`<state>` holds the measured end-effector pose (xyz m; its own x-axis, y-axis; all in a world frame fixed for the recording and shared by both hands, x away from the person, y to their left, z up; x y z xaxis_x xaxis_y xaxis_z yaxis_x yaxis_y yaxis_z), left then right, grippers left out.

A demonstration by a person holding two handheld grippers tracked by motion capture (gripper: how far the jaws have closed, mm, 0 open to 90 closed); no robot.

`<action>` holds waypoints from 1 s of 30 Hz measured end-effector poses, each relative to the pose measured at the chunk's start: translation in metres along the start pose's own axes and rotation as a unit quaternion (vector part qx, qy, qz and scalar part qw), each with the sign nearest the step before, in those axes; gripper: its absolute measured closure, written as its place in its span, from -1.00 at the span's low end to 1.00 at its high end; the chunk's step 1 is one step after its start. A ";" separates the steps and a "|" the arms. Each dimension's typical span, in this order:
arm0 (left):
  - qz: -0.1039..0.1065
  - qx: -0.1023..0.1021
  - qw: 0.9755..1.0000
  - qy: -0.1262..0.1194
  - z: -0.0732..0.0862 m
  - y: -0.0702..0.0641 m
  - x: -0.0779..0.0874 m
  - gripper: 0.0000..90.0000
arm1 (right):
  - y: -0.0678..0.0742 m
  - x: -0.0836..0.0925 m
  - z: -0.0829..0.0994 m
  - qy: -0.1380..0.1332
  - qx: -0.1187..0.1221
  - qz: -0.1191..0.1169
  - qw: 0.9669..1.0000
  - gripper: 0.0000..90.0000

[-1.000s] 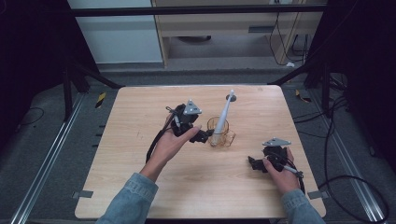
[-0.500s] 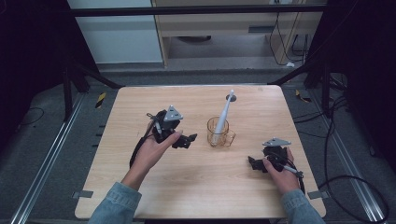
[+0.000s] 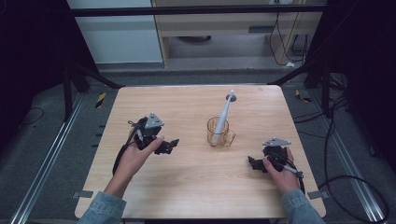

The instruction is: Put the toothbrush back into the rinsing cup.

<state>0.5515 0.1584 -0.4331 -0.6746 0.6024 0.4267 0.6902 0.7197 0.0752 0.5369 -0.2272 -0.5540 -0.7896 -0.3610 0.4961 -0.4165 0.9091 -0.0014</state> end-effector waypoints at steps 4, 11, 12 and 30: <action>-0.011 0.005 1.000 0.005 0.008 0.011 0.006 -0.90 | 0.000 0.000 0.000 0.000 0.000 0.000 1.000 -0.99; -0.027 0.013 0.999 0.010 0.020 0.026 0.015 -0.89 | 0.000 0.000 0.000 0.000 0.000 0.000 1.000 -0.99; -0.029 0.016 0.999 0.010 0.022 0.028 0.016 -0.89 | 0.000 0.000 0.000 0.000 0.001 0.000 1.000 -0.99; -0.080 0.052 0.995 0.024 0.070 0.074 0.025 -0.87 | 0.000 0.000 0.000 0.000 0.000 0.000 1.000 -0.99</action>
<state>0.5675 0.2503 -0.4800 -0.7582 0.4617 0.4603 0.5426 0.8384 0.0528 0.5369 -0.2272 -0.5540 -0.7896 -0.3611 0.4961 -0.4166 0.9091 -0.0013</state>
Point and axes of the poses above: each handheld gripper's, and its own axes: x roughly backward along the jaws, z roughly out of its underside, y roughly to its left, the point moved 6 cm from there along -x, roughly forward along the jaws, and after that the axes turned 14 degrees about -y, right-handed, at the moved point
